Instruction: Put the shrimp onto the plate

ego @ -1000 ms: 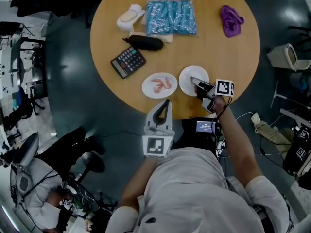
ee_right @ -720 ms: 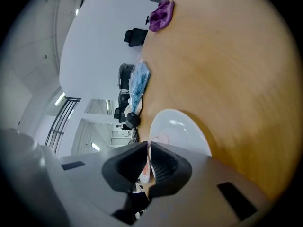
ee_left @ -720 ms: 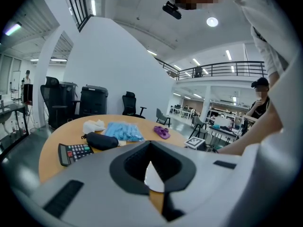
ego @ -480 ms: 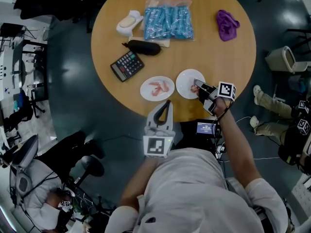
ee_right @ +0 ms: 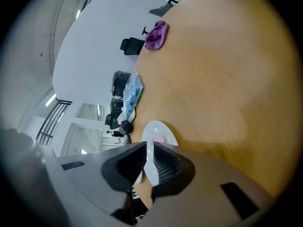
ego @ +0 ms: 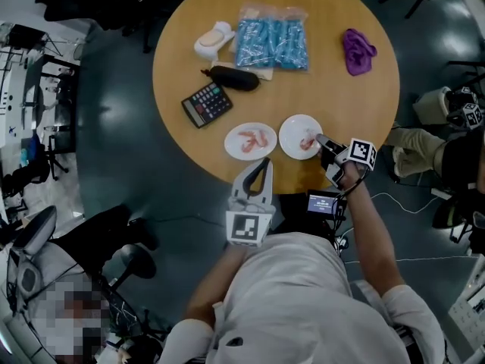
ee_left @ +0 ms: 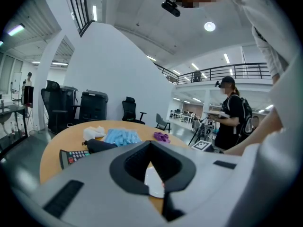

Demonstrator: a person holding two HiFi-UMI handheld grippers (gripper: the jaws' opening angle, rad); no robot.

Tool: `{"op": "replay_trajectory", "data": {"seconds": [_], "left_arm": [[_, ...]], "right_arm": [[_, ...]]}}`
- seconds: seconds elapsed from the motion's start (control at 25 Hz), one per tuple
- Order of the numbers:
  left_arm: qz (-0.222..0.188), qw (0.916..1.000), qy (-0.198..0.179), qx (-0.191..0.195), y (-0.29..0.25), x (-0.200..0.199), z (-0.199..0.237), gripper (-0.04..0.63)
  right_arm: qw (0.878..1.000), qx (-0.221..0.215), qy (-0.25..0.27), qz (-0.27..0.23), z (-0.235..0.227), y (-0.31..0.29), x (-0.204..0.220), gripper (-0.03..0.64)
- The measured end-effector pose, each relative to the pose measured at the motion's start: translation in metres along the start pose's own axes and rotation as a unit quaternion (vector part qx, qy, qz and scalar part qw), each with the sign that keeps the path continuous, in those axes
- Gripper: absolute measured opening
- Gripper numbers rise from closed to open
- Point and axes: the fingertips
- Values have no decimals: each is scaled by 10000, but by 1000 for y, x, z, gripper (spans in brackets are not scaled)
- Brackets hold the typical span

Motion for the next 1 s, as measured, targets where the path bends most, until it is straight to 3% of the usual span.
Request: {"op": "replay_trajectory", "data": {"seconds": [0.2,0.32,0.44,0.56,0.8,1.0], "left_arm": [[-59,9999,93,-29,1,-3,3,8],[-62,10000,-55,-20,4,3,8,8],[-49,9998,-59,-178,8,6,24,8],[-13,9994,-67,-353,14,15,43,8],[138,9983,136,-547,21,40,67,8],[187,9986,179,-460,19,54,76,8]], "right_arm": [[9994,193,276,36,3,0,5,28],[9926,412,1146,10,21,1,19,28],[9679,803,2380,35,42,-4,42,28],[9423,961,3205,127,59,-22,69,27],[9173,1173,3787,372,62,-66,114,26],[8615,1915,4689,340,58,-88,123,26]]}}
Point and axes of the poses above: the fingertips, and each gripper's own axes: y backward along the fingers, z to its left, x out of its underside, and after that the axes turned 15 degrees about -y, right-handed
